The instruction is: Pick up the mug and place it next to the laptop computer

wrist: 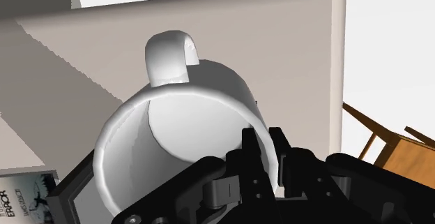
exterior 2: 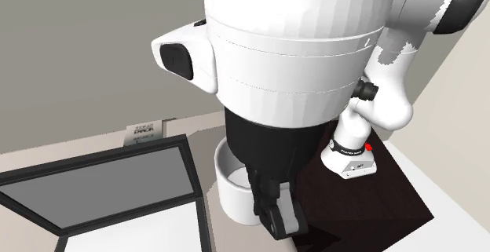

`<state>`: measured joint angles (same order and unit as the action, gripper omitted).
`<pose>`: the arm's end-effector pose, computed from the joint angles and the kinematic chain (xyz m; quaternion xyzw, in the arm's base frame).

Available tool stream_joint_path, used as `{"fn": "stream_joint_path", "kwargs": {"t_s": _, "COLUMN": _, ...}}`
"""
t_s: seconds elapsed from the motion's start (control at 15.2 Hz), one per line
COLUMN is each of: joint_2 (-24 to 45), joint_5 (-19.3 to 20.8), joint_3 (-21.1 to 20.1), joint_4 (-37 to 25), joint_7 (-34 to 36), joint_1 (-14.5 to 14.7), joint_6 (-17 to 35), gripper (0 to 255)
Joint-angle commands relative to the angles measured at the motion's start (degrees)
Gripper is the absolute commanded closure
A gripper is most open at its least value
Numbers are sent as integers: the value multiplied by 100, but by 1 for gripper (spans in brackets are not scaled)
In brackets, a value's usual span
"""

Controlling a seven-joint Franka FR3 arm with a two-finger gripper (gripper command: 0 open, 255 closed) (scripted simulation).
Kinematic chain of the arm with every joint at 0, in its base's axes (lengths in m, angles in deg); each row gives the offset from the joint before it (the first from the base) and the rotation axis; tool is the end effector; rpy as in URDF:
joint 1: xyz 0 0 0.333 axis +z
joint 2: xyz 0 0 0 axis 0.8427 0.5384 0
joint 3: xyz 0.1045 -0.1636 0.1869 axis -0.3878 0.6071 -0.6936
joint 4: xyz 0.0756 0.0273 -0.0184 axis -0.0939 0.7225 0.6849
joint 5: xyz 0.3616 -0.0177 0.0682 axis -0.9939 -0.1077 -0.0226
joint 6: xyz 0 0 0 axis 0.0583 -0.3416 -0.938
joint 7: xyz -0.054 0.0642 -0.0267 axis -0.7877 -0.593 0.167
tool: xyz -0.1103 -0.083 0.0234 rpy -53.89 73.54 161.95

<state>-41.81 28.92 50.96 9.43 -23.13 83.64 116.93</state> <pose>0.3755 0.3862 0.5776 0.9950 0.0992 0.0087 0.0023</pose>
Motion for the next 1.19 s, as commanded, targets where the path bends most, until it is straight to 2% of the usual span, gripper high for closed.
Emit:
{"fn": "stream_joint_path", "kwargs": {"t_s": 0.0, "joint_2": -56, "joint_5": -21, "joint_3": 12, "joint_4": 215, "joint_7": -20, "joint_1": -18, "joint_6": 169, "gripper": 255}}
{"fn": "stream_joint_path", "kwargs": {"t_s": 1.12, "joint_2": -370, "joint_5": -133, "joint_3": 53, "joint_4": 1913, "joint_7": -78, "joint_1": -74, "joint_6": 1575, "gripper": 255}}
